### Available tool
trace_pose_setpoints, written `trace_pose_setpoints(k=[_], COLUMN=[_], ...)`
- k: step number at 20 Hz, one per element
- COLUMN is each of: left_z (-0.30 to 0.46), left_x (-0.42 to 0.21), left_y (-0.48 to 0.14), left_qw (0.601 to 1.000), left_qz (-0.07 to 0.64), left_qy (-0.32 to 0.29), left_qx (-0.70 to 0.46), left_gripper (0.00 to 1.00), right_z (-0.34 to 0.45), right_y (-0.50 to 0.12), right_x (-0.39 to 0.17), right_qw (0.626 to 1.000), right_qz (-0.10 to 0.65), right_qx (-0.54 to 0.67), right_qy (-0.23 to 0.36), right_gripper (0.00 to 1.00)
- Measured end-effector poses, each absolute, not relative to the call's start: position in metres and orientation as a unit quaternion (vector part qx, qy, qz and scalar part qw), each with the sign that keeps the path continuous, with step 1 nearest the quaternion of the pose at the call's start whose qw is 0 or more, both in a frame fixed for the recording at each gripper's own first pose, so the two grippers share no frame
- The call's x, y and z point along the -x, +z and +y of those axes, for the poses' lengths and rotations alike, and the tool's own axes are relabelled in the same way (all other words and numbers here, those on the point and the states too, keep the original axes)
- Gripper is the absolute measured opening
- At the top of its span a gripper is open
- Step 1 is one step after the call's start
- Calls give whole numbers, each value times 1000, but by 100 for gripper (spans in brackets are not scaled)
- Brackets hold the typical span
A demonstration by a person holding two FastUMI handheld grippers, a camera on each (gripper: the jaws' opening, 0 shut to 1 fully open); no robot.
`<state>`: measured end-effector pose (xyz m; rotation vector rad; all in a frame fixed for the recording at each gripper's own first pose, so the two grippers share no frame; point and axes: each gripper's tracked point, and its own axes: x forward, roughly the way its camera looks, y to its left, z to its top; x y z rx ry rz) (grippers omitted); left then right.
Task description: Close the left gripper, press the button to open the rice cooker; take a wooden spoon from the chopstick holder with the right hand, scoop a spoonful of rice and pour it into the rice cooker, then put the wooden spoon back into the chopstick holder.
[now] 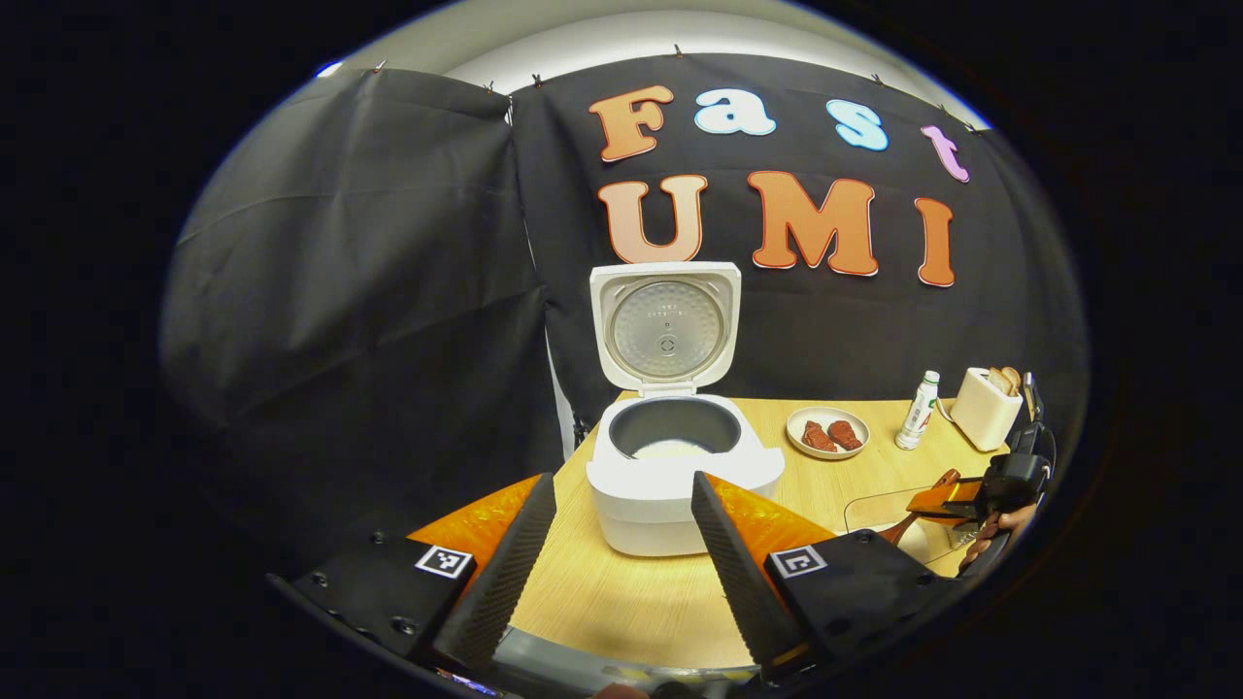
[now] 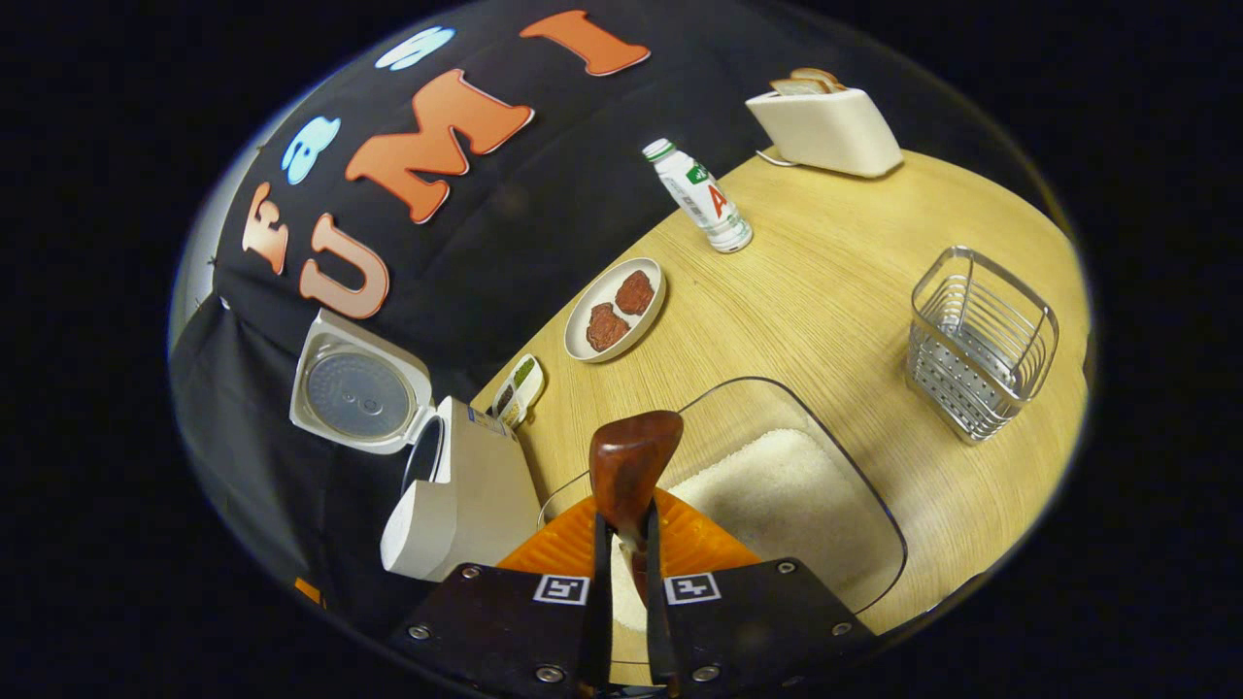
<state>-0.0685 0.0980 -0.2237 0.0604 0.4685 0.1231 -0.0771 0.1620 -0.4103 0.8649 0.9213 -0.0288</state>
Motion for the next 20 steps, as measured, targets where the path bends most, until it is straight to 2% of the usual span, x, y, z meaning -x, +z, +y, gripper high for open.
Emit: trace_pose_setpoints(k=[3, 7, 17, 18, 19, 20], left_z=[95, 87, 69, 71, 72, 74], left_x=[67, 63, 56, 56, 56, 56], left_y=[-224, -223, -219, -220, -221, -221], left_qw=[970, 970, 973, 973, 973, 973], left_qz=[232, 234, 226, 226, 226, 226], left_qy=[59, 52, 33, 35, 36, 38], left_qx=[-31, -31, -41, -40, -39, -37], left_gripper=[95, 96, 96, 96, 96, 96], right_z=[150, 129, 92, 92, 93, 96], right_y=[-411, -410, -399, -395, -389, -382], right_x=[78, 79, 76, 75, 71, 67], right_qw=[785, 774, 722, 715, 710, 705], right_qz=[417, 397, 353, 347, 343, 338], right_qx=[-458, -493, -594, -605, -614, -622], right_qy=[-11, -7, -42, -41, -39, -35], right_gripper=[14, 14, 14, 10, 14, 14])
